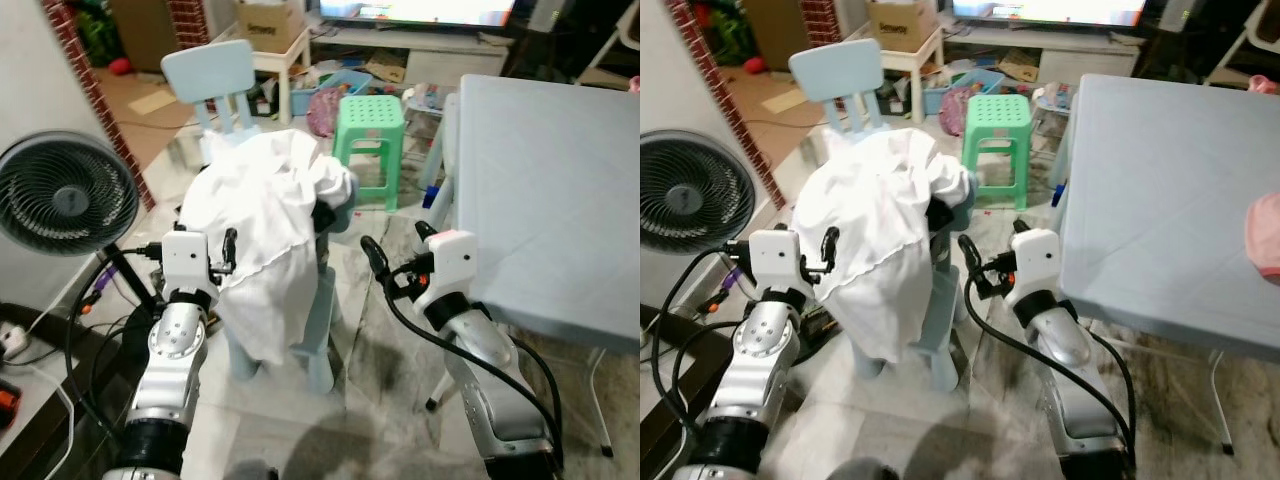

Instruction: Hang hanger

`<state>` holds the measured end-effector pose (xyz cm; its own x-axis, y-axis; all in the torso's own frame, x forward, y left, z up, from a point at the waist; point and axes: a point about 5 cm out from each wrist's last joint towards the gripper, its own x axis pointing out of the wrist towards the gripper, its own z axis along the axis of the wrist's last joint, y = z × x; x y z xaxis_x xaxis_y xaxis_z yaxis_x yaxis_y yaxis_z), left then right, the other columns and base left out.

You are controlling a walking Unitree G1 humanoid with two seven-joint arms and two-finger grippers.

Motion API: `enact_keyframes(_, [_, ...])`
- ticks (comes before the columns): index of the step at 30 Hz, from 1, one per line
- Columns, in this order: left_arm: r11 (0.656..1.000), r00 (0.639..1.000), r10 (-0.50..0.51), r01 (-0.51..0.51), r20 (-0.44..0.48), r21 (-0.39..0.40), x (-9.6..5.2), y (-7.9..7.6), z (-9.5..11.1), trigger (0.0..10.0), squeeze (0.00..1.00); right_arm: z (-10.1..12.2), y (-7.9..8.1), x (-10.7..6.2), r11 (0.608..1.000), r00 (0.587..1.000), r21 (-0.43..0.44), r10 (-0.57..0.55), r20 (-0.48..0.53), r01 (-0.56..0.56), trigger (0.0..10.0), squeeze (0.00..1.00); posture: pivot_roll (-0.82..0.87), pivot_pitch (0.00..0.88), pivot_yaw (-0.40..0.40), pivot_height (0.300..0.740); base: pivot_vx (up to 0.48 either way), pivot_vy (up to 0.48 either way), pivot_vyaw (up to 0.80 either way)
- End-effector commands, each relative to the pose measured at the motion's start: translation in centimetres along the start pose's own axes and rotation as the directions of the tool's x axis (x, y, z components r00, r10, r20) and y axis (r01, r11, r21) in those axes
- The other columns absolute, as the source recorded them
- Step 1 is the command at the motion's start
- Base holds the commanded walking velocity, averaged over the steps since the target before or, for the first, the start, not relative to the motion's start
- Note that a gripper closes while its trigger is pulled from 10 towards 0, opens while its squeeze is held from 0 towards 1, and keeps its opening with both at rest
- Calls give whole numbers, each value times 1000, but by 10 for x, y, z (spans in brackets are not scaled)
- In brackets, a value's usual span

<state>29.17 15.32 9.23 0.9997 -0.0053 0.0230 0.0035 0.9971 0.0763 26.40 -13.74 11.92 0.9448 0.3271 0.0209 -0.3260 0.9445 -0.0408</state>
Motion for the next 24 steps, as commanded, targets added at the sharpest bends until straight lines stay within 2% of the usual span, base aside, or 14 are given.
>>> enact_keyframes(1, [1000, 999, -28, 29, 21, -9, 2, -9, 5, 10000, 0, 3, -6, -2, 1000, 1000, -16, -18, 11, 18, 10000, 0, -13, 0, 12, 740, 446, 0, 712])
enact_keyframes(3, [1000, 999, -28, 29, 18, -8, 2, -9, 5, 10000, 0, 3, -6, -2, 1000, 1000, -14, -17, 11, 18, 10000, 0, -15, 0, 12, 740, 446, 0, 709])
enact_keyframes(16, [999, 1000, -29, 29, 3, -20, 3, -11, 3, 10000, 0, 4, -7, -1, 1000, 1000, -15, -15, 11, 16, 10000, 0, -16, 0, 11, 740, 446, 0, 0])
enact_keyframes(18, [999, 999, -13, 12, -30, -38, 3, -12, -1, 10000, 0, 4, -7, -2, 1000, 1000, -17, -15, 12, 15, 10000, 0, -15, 0, 11, 740, 0, 0, 0])
enact_keyframes(19, [1000, 999, -14, 13, -51, -21, 3, -12, -3, 10000, 0, 4, -7, -2, 1000, 1000, -17, -15, 11, 15, 10000, 0, -15, 0, 9, 740, 0, 0, 0])
enact_keyframes(24, [996, 985, -67, 56, -160, -72, 2, -17, -18, 10000, 0, 5, -6, -5, 1000, 1000, -22, -11, 7, 11, 10000, 0, -26, 0, 0, 740, 0, 0, 0])
